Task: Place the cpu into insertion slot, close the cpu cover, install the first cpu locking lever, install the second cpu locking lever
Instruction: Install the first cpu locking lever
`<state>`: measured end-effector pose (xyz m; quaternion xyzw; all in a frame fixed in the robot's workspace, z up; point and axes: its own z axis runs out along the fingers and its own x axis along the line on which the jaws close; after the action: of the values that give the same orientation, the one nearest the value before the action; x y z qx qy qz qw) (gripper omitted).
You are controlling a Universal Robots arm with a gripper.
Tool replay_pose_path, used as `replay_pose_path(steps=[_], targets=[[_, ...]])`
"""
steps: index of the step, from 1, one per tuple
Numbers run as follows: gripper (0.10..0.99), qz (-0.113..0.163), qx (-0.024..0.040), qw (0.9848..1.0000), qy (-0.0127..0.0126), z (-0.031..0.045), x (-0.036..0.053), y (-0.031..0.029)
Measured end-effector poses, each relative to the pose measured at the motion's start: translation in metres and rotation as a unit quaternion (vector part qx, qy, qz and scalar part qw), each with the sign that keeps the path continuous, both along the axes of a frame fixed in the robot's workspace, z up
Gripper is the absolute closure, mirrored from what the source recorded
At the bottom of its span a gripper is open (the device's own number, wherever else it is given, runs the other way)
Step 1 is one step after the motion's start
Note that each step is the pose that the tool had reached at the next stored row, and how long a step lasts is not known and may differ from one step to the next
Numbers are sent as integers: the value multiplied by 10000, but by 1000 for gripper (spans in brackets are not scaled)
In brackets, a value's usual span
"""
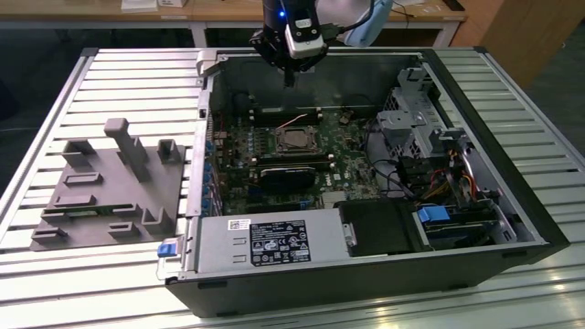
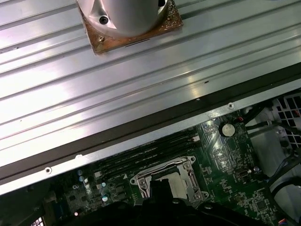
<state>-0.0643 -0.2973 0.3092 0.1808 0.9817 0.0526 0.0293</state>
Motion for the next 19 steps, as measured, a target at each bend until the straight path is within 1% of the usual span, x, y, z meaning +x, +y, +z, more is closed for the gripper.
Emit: replay_pose_path(steps=[10,12,14,15,19], targets=[[984,0,0,10000,0,-128,37,0],[984,-1,0,10000,-3,-144,37,0],[984,0,0,10000,-14,-164,37,0],[984,0,0,10000,-24,-178,37,0],[984,0,3,10000,-77,-215,38,0]])
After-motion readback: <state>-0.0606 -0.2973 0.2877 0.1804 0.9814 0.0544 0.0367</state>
